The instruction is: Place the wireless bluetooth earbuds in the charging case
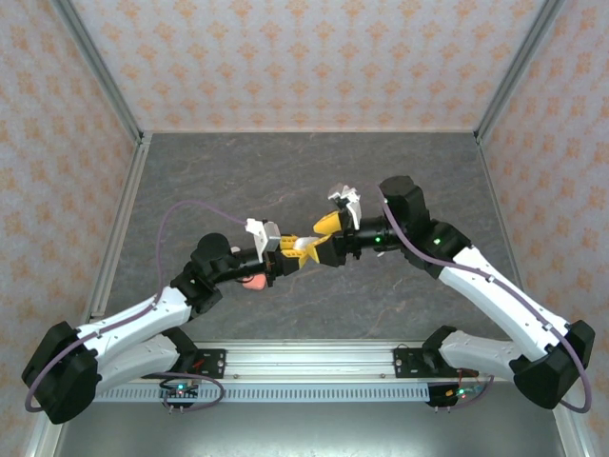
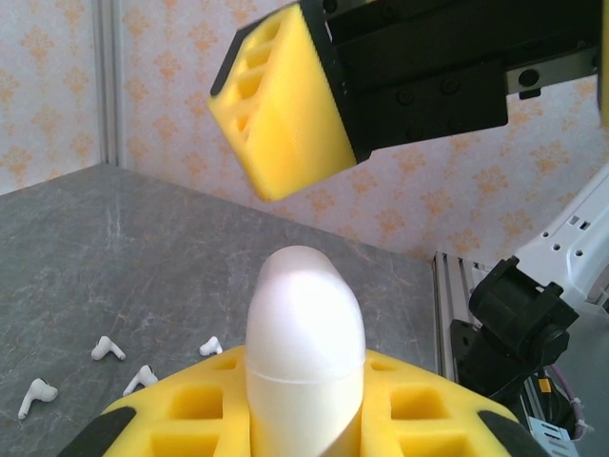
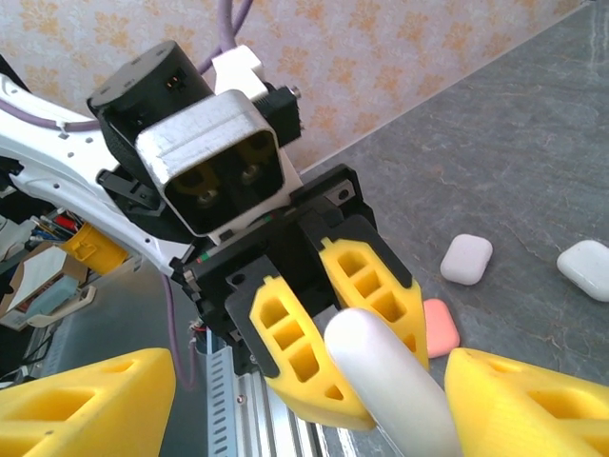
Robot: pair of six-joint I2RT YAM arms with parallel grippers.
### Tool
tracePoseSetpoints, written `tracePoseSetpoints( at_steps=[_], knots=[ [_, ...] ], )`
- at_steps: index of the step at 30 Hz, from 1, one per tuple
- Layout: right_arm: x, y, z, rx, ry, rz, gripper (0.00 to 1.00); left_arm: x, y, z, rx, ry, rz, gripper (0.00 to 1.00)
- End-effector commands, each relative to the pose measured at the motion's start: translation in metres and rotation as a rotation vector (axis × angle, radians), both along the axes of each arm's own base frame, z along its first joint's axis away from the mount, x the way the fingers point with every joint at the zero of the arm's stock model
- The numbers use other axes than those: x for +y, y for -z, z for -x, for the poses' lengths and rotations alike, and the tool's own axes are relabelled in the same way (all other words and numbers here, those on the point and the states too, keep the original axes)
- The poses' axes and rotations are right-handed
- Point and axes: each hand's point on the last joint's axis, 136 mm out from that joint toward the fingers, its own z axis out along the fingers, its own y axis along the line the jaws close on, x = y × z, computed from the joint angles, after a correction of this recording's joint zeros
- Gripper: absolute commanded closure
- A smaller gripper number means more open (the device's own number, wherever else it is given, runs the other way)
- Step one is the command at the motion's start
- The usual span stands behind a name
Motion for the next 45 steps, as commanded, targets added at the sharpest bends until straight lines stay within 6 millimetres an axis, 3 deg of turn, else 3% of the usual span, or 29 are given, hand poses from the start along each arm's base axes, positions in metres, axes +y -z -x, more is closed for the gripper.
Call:
tracePoseSetpoints(
  at_steps=[1, 7, 13, 17, 23, 29, 35, 40, 45],
  knots=[
    [-0.006, 0.01, -0.002, -0.019, 0.035, 0.038, 0.24, 0.002, -0.022, 0.001, -0.064, -0.014, 0.032, 1.0],
    [-0.018, 0.01, -0.022, -0.066, 0.182, 0.079, 0.17, 0.002, -0.023, -0.002, -0.058, -0.025, 0.033, 1.0],
    [-0.049, 0.017, -0.064, -0.099, 0.505, 0.142, 0.08, 0.003, -0.014, -0.024, -0.003, -0.121, -0.016, 1.0],
    [-0.085, 0.03, -0.09, -0.094, 0.778, 0.172, 0.01, 0.0, -0.002, -0.055, 0.088, -0.196, -0.091, 1.0],
    [-0.116, 0.057, -0.1, -0.037, 0.965, 0.223, 0.01, 0.011, 0.015, -0.133, 0.303, -0.342, -0.06, 1.0],
    [-0.126, 0.074, -0.1, -0.002, 1.02, 0.255, 0.01, 0.023, 0.054, -0.212, 0.513, -0.484, -0.104, 1.0],
    [-0.129, 0.083, -0.1, 0.009, 1.037, 0.272, 0.01, 0.034, 0.106, -0.27, 0.707, -0.563, -0.144, 1.0],
    [-0.13, 0.089, -0.1, 0.022, 1.039, 0.283, 0.01, 0.023, 0.147, -0.297, 0.863, -0.505, -0.111, 1.0],
    [-0.13, 0.093, -0.099, 0.029, 1.038, 0.295, 0.01, 0.016, 0.174, -0.308, 0.938, -0.492, -0.121, 0.98]
  ],
)
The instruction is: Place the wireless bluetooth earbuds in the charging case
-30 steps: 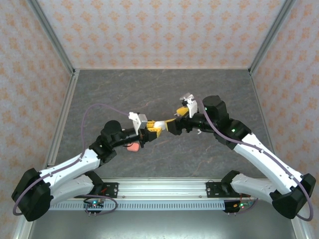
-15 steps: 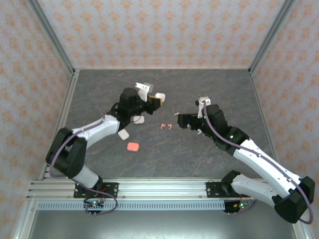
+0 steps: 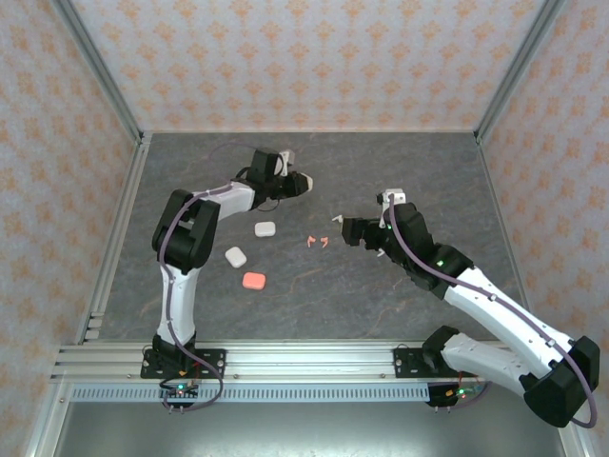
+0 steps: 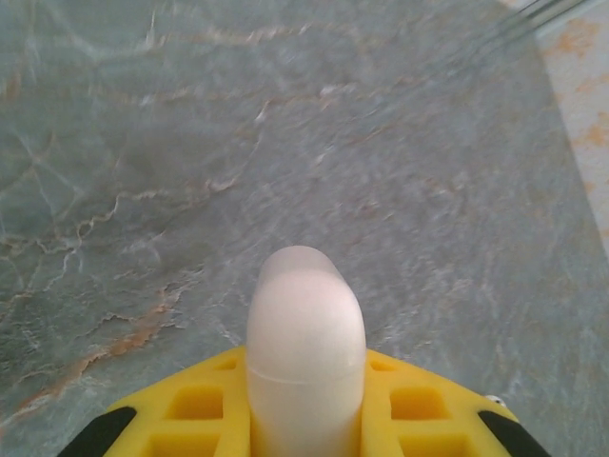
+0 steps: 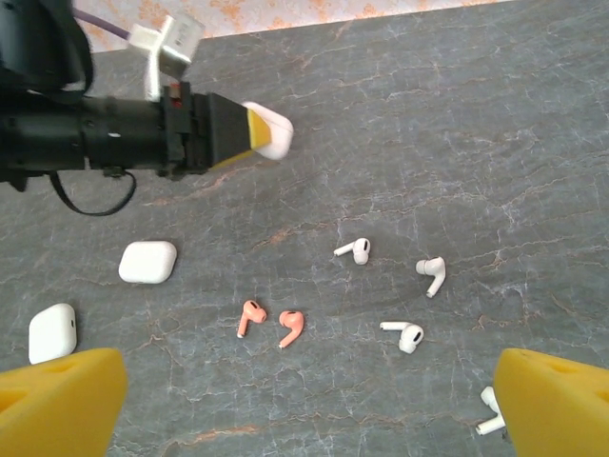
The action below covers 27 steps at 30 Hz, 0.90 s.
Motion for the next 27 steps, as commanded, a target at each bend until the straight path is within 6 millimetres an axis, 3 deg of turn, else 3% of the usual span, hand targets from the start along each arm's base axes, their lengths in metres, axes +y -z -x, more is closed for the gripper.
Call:
tracePoseSetpoints(
  at_steps=[1, 5, 10, 15, 17, 23, 26, 27],
  knots=[
    [-0.008, 0.004, -0.001, 0.005, 0.041, 0.006, 0.01, -0.011, -0.007, -0.001, 0.047, 0.017, 0.051, 0.97],
    [-0.008, 0.007, -0.001, 0.013, 0.046, 0.011, 0.01, -0.008, 0.01, 0.001, 0.113, -0.01, 0.058, 0.92],
    [-0.006, 0.009, -0.001, 0.025, 0.033, 0.013, 0.01, -0.004, 0.025, 0.004, 0.167, -0.025, 0.082, 0.7],
    [-0.003, 0.009, 0.001, 0.045, 0.0, 0.044, 0.01, 0.009, 0.02, 0.007, 0.155, -0.033, 0.011, 0.47],
    [-0.002, 0.009, 0.002, 0.052, -0.011, 0.059, 0.01, 0.015, 0.016, 0.01, 0.129, -0.014, -0.039, 0.43],
    [0.007, 0.006, 0.002, 0.078, -0.073, 0.101, 0.01, 0.042, -0.026, 0.013, 0.042, -0.053, -0.068, 0.4],
    [0.014, 0.007, -0.001, 0.093, -0.122, 0.138, 0.01, 0.061, -0.056, 0.022, -0.02, -0.094, -0.057, 0.39],
    [0.018, 0.008, -0.003, 0.098, -0.147, 0.155, 0.01, 0.069, -0.075, 0.027, -0.057, -0.112, -0.048, 0.39]
  ],
)
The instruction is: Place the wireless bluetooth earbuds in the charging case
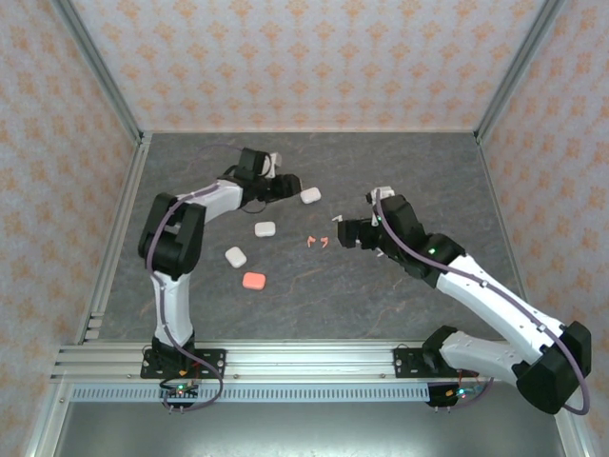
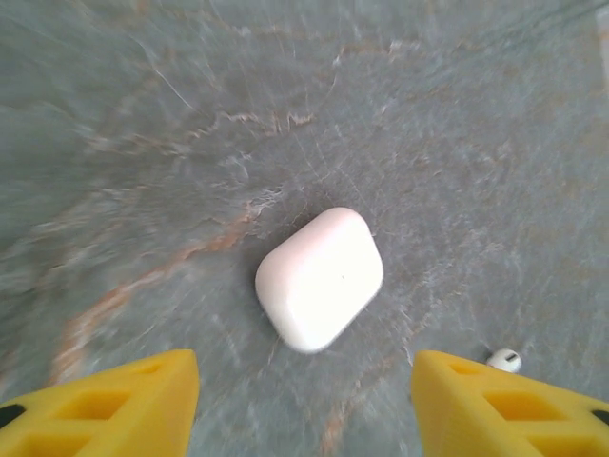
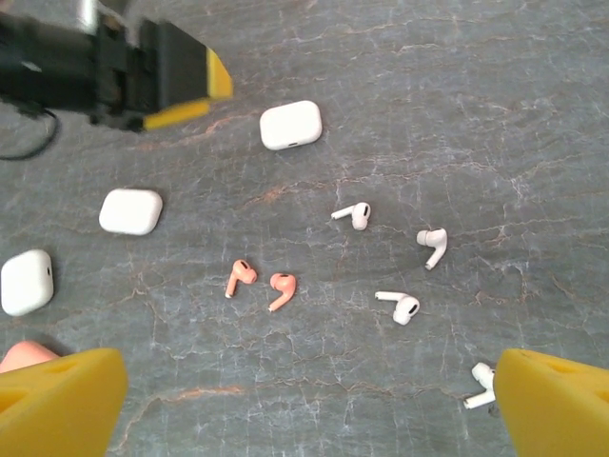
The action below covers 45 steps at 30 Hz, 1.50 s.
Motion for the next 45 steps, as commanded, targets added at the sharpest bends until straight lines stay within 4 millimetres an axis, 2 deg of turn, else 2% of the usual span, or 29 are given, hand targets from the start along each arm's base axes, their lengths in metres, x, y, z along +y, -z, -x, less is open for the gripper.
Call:
tracePoseSetpoints(
  at_steps=[1, 4, 5, 9, 15, 19, 25, 31, 40, 45],
  knots=[
    [0.011, -0.003, -0.002, 0.015, -0.1, 0.063, 0.01, 0.032, -0.066, 0.008, -0.158, -0.067, -0.021, 0.39],
    [0.025, -0.006, -0.009, 0.004, -0.177, 0.09, 0.01, 0.055, -0.087, 0.03, -0.202, -0.122, -0.042, 0.38],
    [0.035, 0.0, -0.013, 0.014, -0.222, 0.106, 0.01, 0.063, -0.092, 0.038, -0.211, -0.145, -0.049, 0.38],
    [0.066, 0.008, -0.026, 0.01, -0.376, 0.17, 0.01, 0.095, -0.101, 0.068, -0.197, -0.276, 0.021, 0.33],
    [0.116, 0.042, -0.043, 0.047, -0.592, 0.353, 0.01, 0.154, -0.082, 0.106, -0.088, -0.487, 0.079, 0.24],
    [0.154, 0.074, -0.053, 0.118, -0.731, 0.402, 0.0, 0.18, -0.062, 0.126, -0.018, -0.575, 0.114, 0.2],
    [0.197, 0.11, -0.069, 0.174, -0.833, 0.408, 0.04, 0.192, -0.044, 0.144, 0.022, -0.616, 0.15, 0.15],
    [0.227, 0.139, -0.078, 0.211, -0.889, 0.415, 0.06, 0.193, -0.032, 0.155, 0.052, -0.632, 0.153, 0.14],
    [0.248, 0.18, -0.079, 0.275, -0.938, 0.436, 0.07, 0.195, -0.038, 0.16, 0.04, -0.633, 0.142, 0.14],
    [0.248, 0.193, -0.073, 0.316, -0.955, 0.439, 0.19, 0.194, -0.037, 0.161, 0.044, -0.631, 0.138, 0.14]
  ],
)
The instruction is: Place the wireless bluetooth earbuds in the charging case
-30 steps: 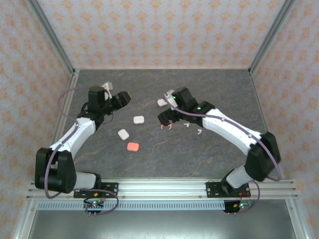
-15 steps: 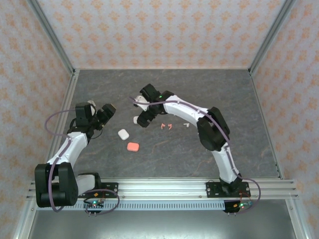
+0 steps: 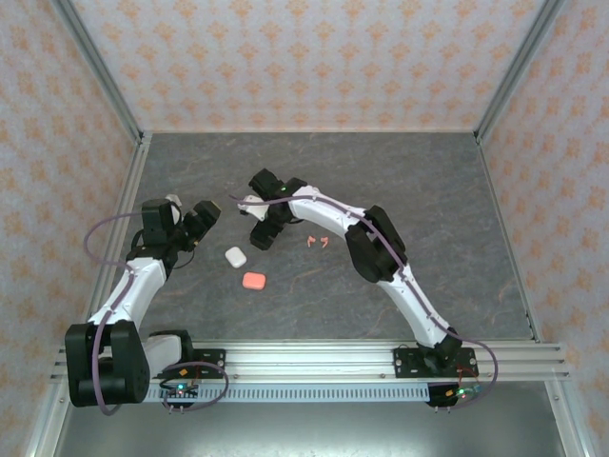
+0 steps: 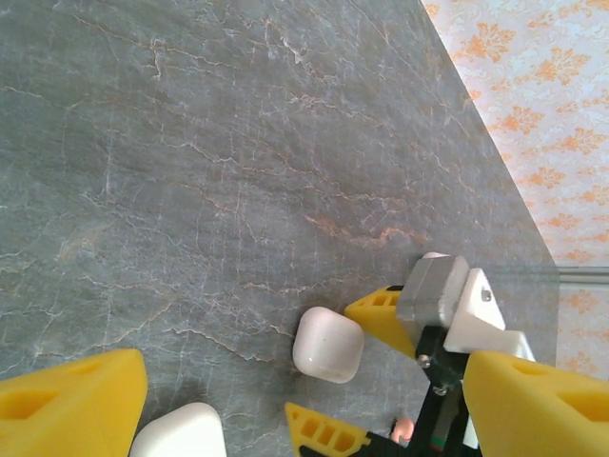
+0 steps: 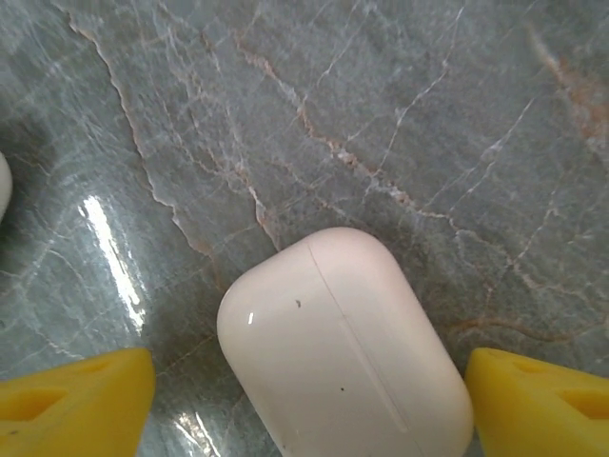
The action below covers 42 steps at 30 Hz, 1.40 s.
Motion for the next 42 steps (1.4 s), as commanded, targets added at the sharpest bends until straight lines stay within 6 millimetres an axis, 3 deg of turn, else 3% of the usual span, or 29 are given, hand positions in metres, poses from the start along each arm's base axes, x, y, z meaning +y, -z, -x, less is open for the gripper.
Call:
tracePoseSetpoints(
  at_steps=[1, 16, 19, 22, 28, 35, 42],
  knots=[
    [-0.004, 0.014, 0.014, 0.058, -0.027, 0.041, 0.22, 0.003, 0.004, 0.006, 0.022, -0.012, 0.0, 0.14],
    [-0.031, 0.02, 0.028, 0.027, -0.059, 0.111, 0.52, 0.0, -0.002, 0.002, 0.008, 0.011, 0.005, 0.14],
    [-0.031, 0.011, 0.027, -0.006, -0.052, 0.079, 0.56, -0.003, -0.007, 0.002, -0.008, 0.035, 0.007, 0.14],
    [-0.03, -0.011, 0.022, -0.073, -0.032, 0.021, 0.58, -0.01, -0.017, 0.001, -0.038, 0.089, 0.008, 0.16],
    [-0.046, -0.087, 0.03, -0.234, 0.005, -0.127, 0.58, -0.036, -0.055, -0.001, -0.138, 0.266, 0.049, 0.2],
    [-0.09, -0.167, 0.068, -0.421, 0.017, -0.263, 0.59, -0.087, -0.111, 0.017, -0.282, 0.542, 0.104, 0.22],
    [-0.121, -0.21, 0.105, -0.569, -0.033, -0.247, 0.59, -0.153, -0.146, 0.051, -0.387, 0.88, 0.094, 0.23]
  ],
)
